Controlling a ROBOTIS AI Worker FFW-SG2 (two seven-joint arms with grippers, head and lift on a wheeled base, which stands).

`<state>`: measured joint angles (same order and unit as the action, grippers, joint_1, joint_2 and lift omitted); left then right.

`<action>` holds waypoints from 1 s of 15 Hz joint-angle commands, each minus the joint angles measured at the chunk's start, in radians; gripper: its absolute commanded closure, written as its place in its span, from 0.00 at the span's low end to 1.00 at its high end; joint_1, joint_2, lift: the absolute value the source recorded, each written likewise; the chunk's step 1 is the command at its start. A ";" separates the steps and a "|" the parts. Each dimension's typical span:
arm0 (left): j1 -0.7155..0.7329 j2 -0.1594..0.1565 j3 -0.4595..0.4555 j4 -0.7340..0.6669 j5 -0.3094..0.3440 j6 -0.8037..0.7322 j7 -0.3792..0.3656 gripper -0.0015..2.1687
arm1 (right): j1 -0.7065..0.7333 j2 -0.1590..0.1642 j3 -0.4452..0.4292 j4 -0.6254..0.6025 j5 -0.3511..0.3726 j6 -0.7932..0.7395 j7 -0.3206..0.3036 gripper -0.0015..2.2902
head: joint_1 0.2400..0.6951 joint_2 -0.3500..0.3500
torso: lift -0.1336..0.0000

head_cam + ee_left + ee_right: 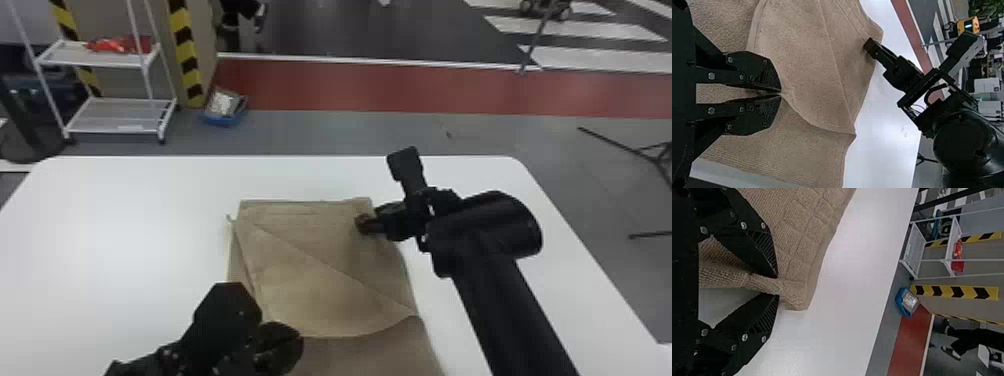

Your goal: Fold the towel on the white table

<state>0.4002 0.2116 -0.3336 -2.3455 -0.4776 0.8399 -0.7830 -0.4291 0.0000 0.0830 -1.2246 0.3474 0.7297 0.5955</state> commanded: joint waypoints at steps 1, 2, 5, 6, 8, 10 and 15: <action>-0.004 0.000 0.001 0.003 0.002 0.000 0.002 0.46 | 0.016 0.001 -0.003 -0.033 0.002 0.009 0.000 0.72 | 1.00 0.35 | 0.06; -0.009 0.002 0.002 0.003 0.005 0.003 0.011 0.46 | 0.029 0.001 -0.008 -0.066 0.002 0.015 -0.002 0.77 | 1.00 0.35 | 0.06; -0.023 0.000 0.042 0.000 0.021 0.021 0.039 0.46 | 0.081 0.001 -0.066 -0.243 -0.018 0.089 -0.002 0.77 | 1.00 0.35 | 0.06; -0.024 0.000 0.067 -0.011 0.039 0.046 0.045 0.46 | 0.095 0.001 -0.108 -0.300 -0.027 0.126 -0.002 0.77 | 1.00 0.35 | 0.06; -0.032 0.000 0.099 -0.021 0.063 0.086 0.077 0.46 | 0.135 0.001 -0.184 -0.414 -0.056 0.205 -0.002 0.77 | 1.00 0.35 | 0.06; -0.043 0.000 0.136 -0.029 0.085 0.141 0.117 0.46 | 0.197 -0.057 -0.272 -0.504 -0.077 0.297 -0.002 0.77 | 1.00 0.33 | 0.06; -0.093 -0.017 0.242 -0.029 0.205 0.273 0.223 0.46 | 0.481 -0.130 -0.505 -0.727 -0.082 0.343 -0.002 0.75 | 1.00 0.16 | 0.06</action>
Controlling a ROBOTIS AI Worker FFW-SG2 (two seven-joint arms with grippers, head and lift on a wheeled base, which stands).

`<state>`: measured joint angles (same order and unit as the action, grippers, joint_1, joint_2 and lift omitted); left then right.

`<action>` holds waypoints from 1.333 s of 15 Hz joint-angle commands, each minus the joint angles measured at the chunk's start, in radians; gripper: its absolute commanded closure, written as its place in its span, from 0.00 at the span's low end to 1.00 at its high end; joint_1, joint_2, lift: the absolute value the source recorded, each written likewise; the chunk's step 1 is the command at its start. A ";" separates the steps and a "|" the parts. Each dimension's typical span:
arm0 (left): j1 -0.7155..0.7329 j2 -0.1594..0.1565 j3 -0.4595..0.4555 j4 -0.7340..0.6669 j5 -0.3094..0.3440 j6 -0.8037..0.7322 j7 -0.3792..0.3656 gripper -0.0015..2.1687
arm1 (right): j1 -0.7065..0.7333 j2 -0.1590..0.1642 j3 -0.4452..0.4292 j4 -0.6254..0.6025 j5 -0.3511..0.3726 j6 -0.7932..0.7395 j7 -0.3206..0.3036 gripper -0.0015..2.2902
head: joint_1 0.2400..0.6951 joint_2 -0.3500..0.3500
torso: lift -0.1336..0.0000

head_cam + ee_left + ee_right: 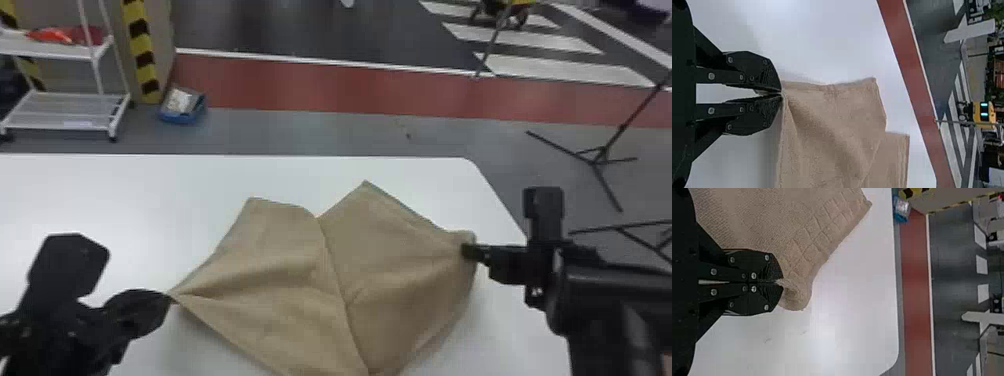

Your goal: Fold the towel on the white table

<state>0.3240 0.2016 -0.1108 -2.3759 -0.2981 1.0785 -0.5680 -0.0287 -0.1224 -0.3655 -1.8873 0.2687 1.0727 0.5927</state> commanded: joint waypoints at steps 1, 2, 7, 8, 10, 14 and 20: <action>-0.022 -0.016 0.028 0.000 0.030 0.044 0.011 0.46 | 0.133 -0.020 -0.066 -0.108 -0.002 -0.015 0.002 0.60 | 1.00 0.13 | 0.06; -0.022 -0.022 0.033 -0.003 0.033 0.059 0.019 0.46 | 0.185 -0.036 -0.066 -0.154 0.000 -0.033 0.007 0.36 | 1.00 0.09 | 0.06; -0.019 -0.033 0.043 -0.011 0.034 0.065 0.030 0.46 | 0.432 -0.074 -0.116 -0.431 0.190 -0.328 0.196 0.02 | 1.00 0.02 | 0.06; -0.017 -0.033 0.048 -0.011 0.034 0.065 0.030 0.46 | 0.477 -0.091 -0.119 -0.446 0.274 -0.435 0.233 0.03 | 1.00 0.02 | 0.06; -0.016 -0.031 0.049 -0.009 0.036 0.065 0.026 0.46 | 0.541 -0.109 -0.124 -0.428 0.465 -0.702 0.297 0.04 | 1.00 0.01 | 0.06; -0.011 -0.033 0.049 -0.008 0.036 0.065 0.020 0.46 | 0.541 -0.183 -0.104 -0.251 0.748 -0.920 0.369 0.04 | 1.00 0.01 | 0.06; 0.006 -0.034 0.054 -0.013 0.036 0.062 0.019 0.46 | 0.359 -0.273 -0.026 -0.019 0.777 -0.905 0.533 0.09 | 1.00 0.00 | 0.06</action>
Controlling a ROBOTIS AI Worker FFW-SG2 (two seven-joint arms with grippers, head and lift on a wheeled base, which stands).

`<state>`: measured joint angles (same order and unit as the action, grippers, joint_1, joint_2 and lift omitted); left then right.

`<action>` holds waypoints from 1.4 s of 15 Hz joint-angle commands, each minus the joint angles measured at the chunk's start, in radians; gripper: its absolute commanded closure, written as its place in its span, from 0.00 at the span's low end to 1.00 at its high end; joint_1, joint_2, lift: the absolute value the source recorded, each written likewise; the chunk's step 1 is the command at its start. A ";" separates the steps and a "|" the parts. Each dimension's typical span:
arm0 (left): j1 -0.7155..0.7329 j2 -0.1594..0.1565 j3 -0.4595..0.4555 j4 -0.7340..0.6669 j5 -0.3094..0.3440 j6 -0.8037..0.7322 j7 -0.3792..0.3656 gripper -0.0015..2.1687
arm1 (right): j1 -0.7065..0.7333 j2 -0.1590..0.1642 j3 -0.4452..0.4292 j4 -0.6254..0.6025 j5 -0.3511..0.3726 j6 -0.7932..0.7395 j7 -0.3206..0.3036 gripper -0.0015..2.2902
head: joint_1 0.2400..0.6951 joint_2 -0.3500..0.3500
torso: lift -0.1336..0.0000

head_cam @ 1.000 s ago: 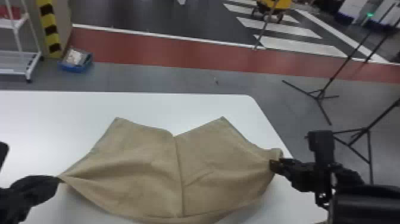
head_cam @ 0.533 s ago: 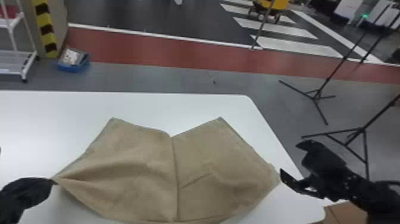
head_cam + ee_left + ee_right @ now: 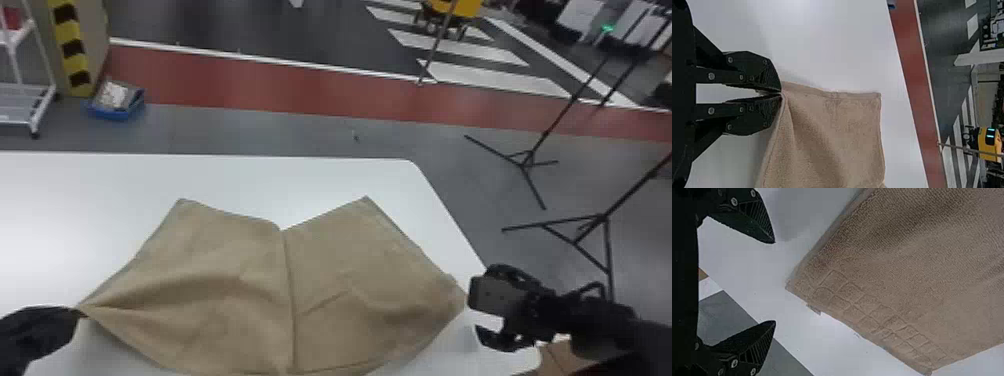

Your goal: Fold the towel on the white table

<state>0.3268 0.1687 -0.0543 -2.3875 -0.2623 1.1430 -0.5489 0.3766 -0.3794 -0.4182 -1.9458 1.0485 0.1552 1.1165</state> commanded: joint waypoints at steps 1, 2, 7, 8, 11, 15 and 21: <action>0.006 -0.001 -0.002 -0.001 0.000 -0.002 0.000 0.46 | -0.081 -0.021 0.048 0.062 -0.002 0.028 0.037 0.10 | 1.00 0.00 | 0.06; 0.008 -0.001 -0.002 -0.002 -0.002 0.001 0.000 0.46 | -0.111 -0.027 0.070 0.085 -0.001 0.044 0.057 0.10 | 1.00 0.00 | 0.06; 0.014 0.002 0.001 -0.001 -0.002 -0.002 0.000 0.46 | -0.272 -0.053 0.141 0.255 -0.019 0.126 0.213 0.28 | 1.00 0.00 | 0.06; 0.014 0.002 0.002 -0.001 -0.002 -0.002 0.000 0.46 | -0.294 -0.053 0.141 0.272 -0.041 0.136 0.246 0.36 | 1.00 0.00 | 0.06; 0.014 0.002 0.005 -0.001 -0.002 -0.002 0.000 0.46 | -0.306 -0.053 0.116 0.263 -0.148 0.166 0.250 0.68 | 1.00 0.00 | 0.06; 0.009 0.000 0.011 -0.001 -0.002 -0.002 -0.002 0.46 | -0.285 -0.055 -0.011 0.134 -0.358 0.237 0.250 0.72 | 1.00 0.00 | 0.06; -0.155 -0.028 0.025 0.022 0.003 0.050 0.017 0.46 | -0.298 -0.067 -0.129 0.027 -0.597 0.445 0.250 0.72 | 1.00 0.00 | 0.06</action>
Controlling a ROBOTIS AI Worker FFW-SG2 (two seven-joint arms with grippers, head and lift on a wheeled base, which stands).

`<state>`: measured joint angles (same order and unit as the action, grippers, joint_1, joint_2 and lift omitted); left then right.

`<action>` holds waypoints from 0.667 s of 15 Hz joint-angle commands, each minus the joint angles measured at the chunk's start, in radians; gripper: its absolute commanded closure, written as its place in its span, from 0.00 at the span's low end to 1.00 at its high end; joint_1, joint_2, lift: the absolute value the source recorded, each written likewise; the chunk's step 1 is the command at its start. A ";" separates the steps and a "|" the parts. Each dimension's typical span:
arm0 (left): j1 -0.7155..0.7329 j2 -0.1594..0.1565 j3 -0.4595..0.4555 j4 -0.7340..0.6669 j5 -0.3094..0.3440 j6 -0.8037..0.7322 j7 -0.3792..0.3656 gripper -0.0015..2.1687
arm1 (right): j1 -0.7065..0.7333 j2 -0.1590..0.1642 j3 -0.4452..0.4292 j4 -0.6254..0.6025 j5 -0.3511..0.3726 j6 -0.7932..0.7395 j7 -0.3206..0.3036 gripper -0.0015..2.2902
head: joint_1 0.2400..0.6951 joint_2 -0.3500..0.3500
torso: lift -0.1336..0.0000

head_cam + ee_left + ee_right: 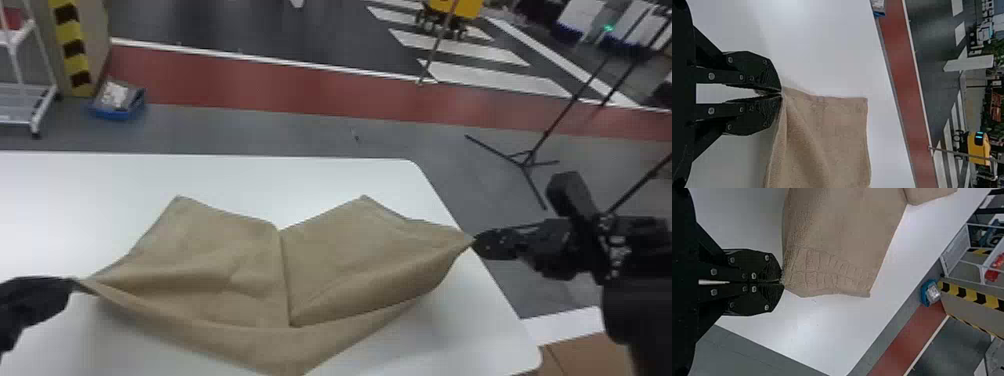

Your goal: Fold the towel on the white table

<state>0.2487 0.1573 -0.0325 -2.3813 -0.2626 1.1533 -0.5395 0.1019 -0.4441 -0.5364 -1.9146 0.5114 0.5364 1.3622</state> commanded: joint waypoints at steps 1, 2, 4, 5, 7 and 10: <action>-0.155 -0.041 0.002 0.044 0.003 0.067 0.033 0.46 | -0.051 -0.001 -0.010 -0.004 -0.100 0.153 0.005 0.72 | 1.00 0.01 | 0.06; -0.230 -0.059 0.002 0.071 0.002 0.092 0.056 0.46 | -0.080 0.004 0.001 -0.004 -0.129 0.227 0.005 0.76 | 1.00 0.04 | 0.06; -0.425 -0.084 0.002 0.174 0.002 0.174 0.108 0.46 | -0.163 0.027 0.036 0.002 -0.152 0.343 -0.100 0.86 | 1.00 0.08 | 0.06; -0.493 -0.090 0.002 0.223 0.002 0.181 0.125 0.46 | -0.208 0.047 0.056 0.014 -0.151 0.365 -0.156 0.91 | 1.00 0.10 | 0.06; -0.649 -0.096 -0.004 0.372 0.003 0.171 0.174 0.46 | -0.315 0.088 0.122 0.091 -0.134 0.386 -0.305 0.98 | 1.00 0.13 | 0.06; -0.830 -0.099 -0.058 0.614 -0.017 0.015 0.305 0.46 | -0.493 0.154 0.176 0.230 -0.131 0.399 -0.503 0.98 | 0.78 0.20 | 0.06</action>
<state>-0.5014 0.0600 -0.0694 -1.8816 -0.2713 1.2608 -0.2589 -0.3056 -0.3248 -0.3823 -1.7493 0.3807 0.9341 0.9006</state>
